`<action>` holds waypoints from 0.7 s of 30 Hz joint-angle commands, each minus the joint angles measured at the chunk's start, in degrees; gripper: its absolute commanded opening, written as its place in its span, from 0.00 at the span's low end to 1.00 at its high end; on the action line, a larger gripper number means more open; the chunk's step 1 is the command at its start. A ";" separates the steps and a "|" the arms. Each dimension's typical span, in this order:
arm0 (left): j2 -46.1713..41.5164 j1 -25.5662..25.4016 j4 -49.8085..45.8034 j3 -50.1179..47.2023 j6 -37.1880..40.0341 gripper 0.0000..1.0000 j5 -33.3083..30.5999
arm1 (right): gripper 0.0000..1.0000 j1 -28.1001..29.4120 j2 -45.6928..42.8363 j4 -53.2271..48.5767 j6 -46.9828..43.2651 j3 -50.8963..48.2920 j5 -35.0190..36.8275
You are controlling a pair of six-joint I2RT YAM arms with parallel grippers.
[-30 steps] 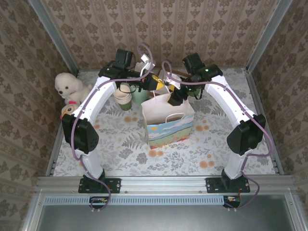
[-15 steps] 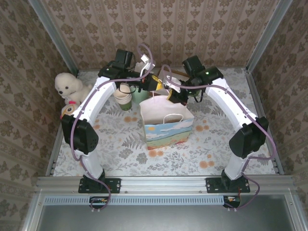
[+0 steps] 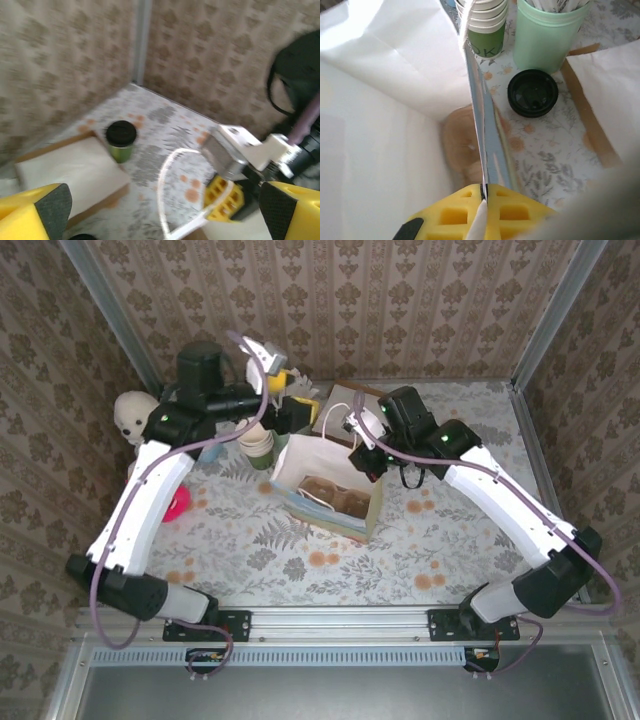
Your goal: Pack the takeout coffee
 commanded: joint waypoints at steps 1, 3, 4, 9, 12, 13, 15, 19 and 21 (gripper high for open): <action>-2.33 0.85 0.20 -2.21 -7.55 1.00 -20.57 | 0.00 1.70 -2.02 2.07 13.34 -0.99 2.69; -4.50 0.89 -0.31 -3.51 -10.80 1.00 -28.61 | 0.00 1.79 -2.02 3.46 20.91 -1.37 5.23; -5.30 0.97 -0.63 -4.05 -11.97 1.00 -31.09 | 0.00 1.86 -3.55 3.89 23.72 -1.79 6.59; -7.79 0.98 -4.64 -5.34 -15.68 1.00 -36.31 | 0.00 2.44 -3.60 -0.43 33.68 -3.75 12.56; -8.17 0.98 -6.57 -6.85 -16.82 1.00 -37.19 | 0.00 3.72 -3.47 -0.54 36.91 -8.36 15.60; -8.31 0.98 -6.91 -7.52 -17.34 1.00 -37.56 | 0.00 4.22 -3.26 -0.75 37.03 -8.49 16.48; -8.56 0.98 -7.26 -8.52 -18.67 1.00 -38.38 | 0.00 5.74 -2.81 -2.51 35.73 -6.12 18.72; -9.02 0.01 -6.78 -9.85 -20.76 1.00 -37.26 | 0.00 8.74 -0.87 -6.29 32.83 0.70 26.25; -9.10 -0.78 -7.51 -10.04 -22.27 1.00 -38.17 | 0.00 10.17 -1.35 -6.12 32.57 1.76 28.55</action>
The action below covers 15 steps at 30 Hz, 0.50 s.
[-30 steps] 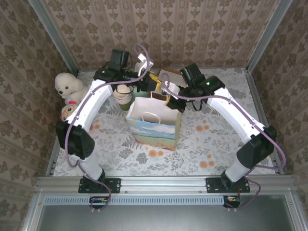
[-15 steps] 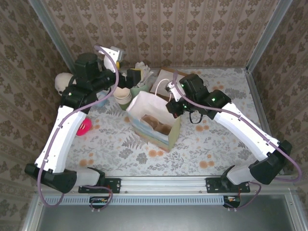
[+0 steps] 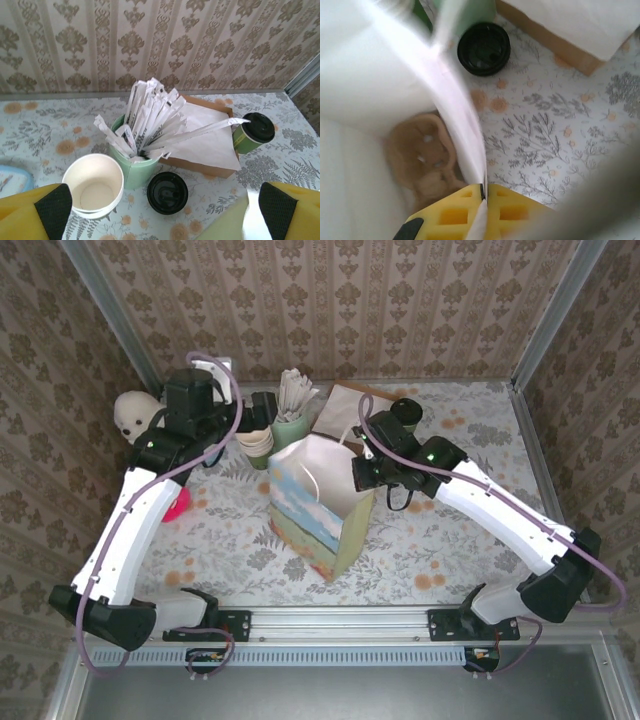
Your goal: Pack the takeout coffee
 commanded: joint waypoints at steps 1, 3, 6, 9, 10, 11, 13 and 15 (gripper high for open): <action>-1.68 -2.30 -1.85 -0.48 -4.06 1.00 -2.34 | 0.00 2.22 -0.93 -2.12 0.23 3.28 7.91; -2.25 -3.94 -2.52 -1.22 -5.38 1.00 -3.56 | 0.00 3.31 -1.31 -1.40 1.77 1.66 9.68; -2.92 -4.94 -3.13 -2.58 -6.70 1.00 -3.04 | 0.00 3.97 -1.36 0.29 5.45 -2.24 10.70; -2.17 -5.50 -5.59 -2.63 -7.67 1.00 -2.09 | 0.00 4.29 -1.32 0.55 9.93 -3.71 11.68; -1.86 -5.69 -6.50 -2.66 -7.91 1.00 -2.09 | 0.00 4.42 -1.32 0.44 10.98 -3.73 12.10; -1.47 -5.86 -7.71 -2.70 -8.21 1.00 -2.53 | 0.00 4.60 -1.32 0.24 11.92 -3.50 12.56; -1.13 -6.05 -9.36 -3.35 -8.85 1.00 -3.36 | 0.00 5.01 -1.32 -0.18 13.22 -3.02 12.99; -1.25 -6.14 -9.76 -4.32 -9.50 1.00 -3.71 | 0.00 5.13 -1.32 1.46 13.71 -3.55 11.96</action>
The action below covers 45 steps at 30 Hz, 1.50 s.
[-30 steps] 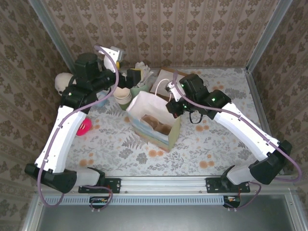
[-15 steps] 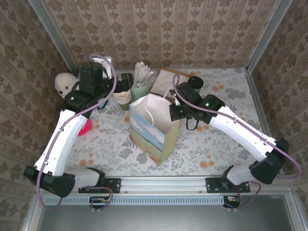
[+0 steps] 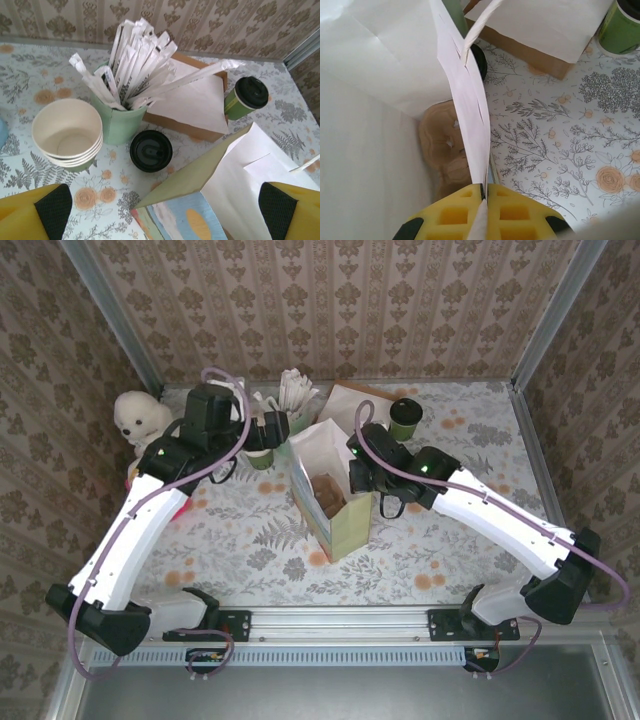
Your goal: Pack the takeout coffee
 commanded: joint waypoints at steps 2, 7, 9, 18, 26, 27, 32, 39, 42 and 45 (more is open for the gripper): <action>-0.03 -0.48 -2.57 -1.97 -2.87 1.00 -0.87 | 0.05 0.54 -2.48 3.24 2.40 -1.72 -1.41; -1.23 -0.68 0.17 -3.47 -3.45 1.00 -2.82 | 0.42 -0.39 -3.64 3.80 -7.32 1.09 -10.66; -2.49 -0.68 1.29 -4.95 -3.69 1.00 -4.99 | 0.72 -1.17 -5.12 0.88 -11.39 3.25 -12.08; -4.69 -0.59 4.69 -8.72 -3.98 1.00 -8.84 | 1.00 -13.54 -15.09 1.69 -15.97 1.91 -19.81; -8.12 -0.07 9.22 -13.97 -1.18 1.00 -15.76 | 1.00 -36.70 -15.93 18.11 -3.79 -11.03 -20.97; -8.85 0.02 10.12 -15.05 -1.24 1.00 -16.67 | 1.00 -39.16 -13.43 19.40 -2.42 -11.22 -22.41; -10.22 3.28 9.24 -17.65 -5.95 1.00 -16.85 | 1.00 -42.79 4.65 21.20 0.87 -4.13 -23.68; -7.27 5.72 6.43 -16.92 -4.78 1.00 -16.72 | 1.00 -42.81 29.74 11.93 -2.63 18.04 -25.26; -6.47 5.82 6.94 -17.41 -4.29 1.00 -17.66 | 1.00 -42.63 36.17 8.70 -4.32 24.80 -23.70; -5.97 6.02 8.27 -17.94 -4.21 1.00 -16.71 | 1.00 -42.38 40.67 5.99 -6.36 30.28 -22.63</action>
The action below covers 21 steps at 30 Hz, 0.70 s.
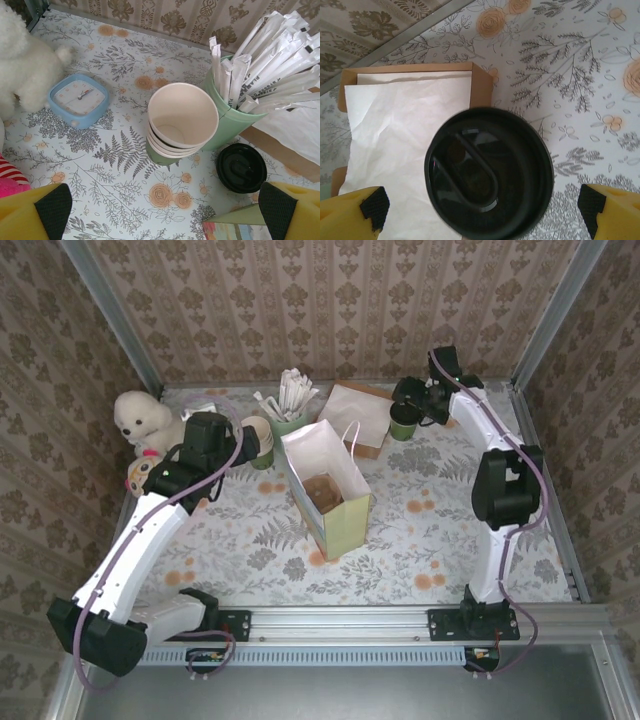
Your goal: Pack the takeout coffee
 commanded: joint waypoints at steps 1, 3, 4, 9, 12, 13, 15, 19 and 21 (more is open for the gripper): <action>0.26 0.56 0.80 -0.68 0.35 1.00 -0.31 | 1.00 0.47 3.61 -6.30 -3.22 6.10 1.27; 0.48 0.76 1.12 -0.74 0.40 1.00 -0.37 | 1.00 0.46 4.81 -6.55 -4.00 7.03 1.34; 0.44 0.91 1.30 -0.93 0.36 1.00 -0.47 | 1.00 0.47 5.26 -6.54 -4.20 7.19 0.81; 1.28 2.02 1.28 -1.34 0.76 1.00 0.99 | 1.00 0.52 8.44 -7.57 -5.25 9.45 -1.25; 2.31 2.74 0.48 -0.80 -0.17 1.00 3.02 | 1.00 0.55 10.17 -8.14 -5.62 10.55 -2.63; 2.52 2.78 0.33 -0.70 -0.27 1.00 3.30 | 1.00 0.56 10.53 -8.35 -5.62 10.81 -3.10; 2.63 2.78 0.32 -0.87 -0.35 1.00 3.44 | 0.98 0.52 10.94 -8.78 -5.52 10.93 -3.16; 2.59 2.92 0.27 -1.06 -0.52 1.00 3.35 | 0.90 0.54 10.52 -9.92 -6.63 10.62 -2.93; 2.84 3.00 0.87 -1.21 -0.63 1.00 3.46 | 0.85 0.51 9.84 -10.35 -7.74 10.22 -2.90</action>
